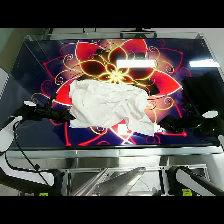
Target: Fold the shirts.
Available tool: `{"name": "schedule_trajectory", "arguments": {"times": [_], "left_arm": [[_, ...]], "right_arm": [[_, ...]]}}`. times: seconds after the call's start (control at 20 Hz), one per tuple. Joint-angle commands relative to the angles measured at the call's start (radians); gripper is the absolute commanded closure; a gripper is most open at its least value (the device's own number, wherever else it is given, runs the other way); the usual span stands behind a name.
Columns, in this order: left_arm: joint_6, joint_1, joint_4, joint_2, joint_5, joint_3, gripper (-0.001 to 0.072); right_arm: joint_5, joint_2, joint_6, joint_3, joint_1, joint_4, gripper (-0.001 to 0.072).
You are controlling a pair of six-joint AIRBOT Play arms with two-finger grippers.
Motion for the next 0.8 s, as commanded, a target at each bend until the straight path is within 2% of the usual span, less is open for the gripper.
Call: {"name": "schedule_trajectory", "arguments": {"times": [0.0,0.1,0.3,0.45,0.5,0.55,0.75], "left_arm": [[0.013,-0.013,-0.015,0.002,-0.069,0.047,0.0634],[0.013,-0.013,-0.016,0.002,-0.097,0.06,0.068],[0.013,-0.013,-0.017,0.002,-0.1,0.061,0.068],[0.013,-0.013,-0.019,0.002,-0.122,0.062,0.0679],[0.013,-0.013,-0.019,0.003,-0.138,0.062,0.068],[0.013,-0.012,-0.02,0.006,-0.157,0.062,0.068],[-0.031,0.017,-0.032,0.103,-0.23,0.062,0.068]], "right_arm": [[-0.067,-0.003,-0.007,-0.04,0.047,-0.003,0.0253],[-0.097,-0.027,-0.007,-0.056,0.074,-0.003,0.0253],[-0.165,-0.124,-0.008,-0.059,0.167,0.011,0.0253],[-0.185,-0.186,-0.048,-0.058,0.243,0.09,0.026],[-0.178,-0.193,-0.073,-0.058,0.259,0.131,0.0441],[-0.167,-0.192,-0.103,-0.057,0.267,0.165,0.0699],[-0.005,-0.116,-0.126,0.068,0.246,0.213,0.0692]]}}
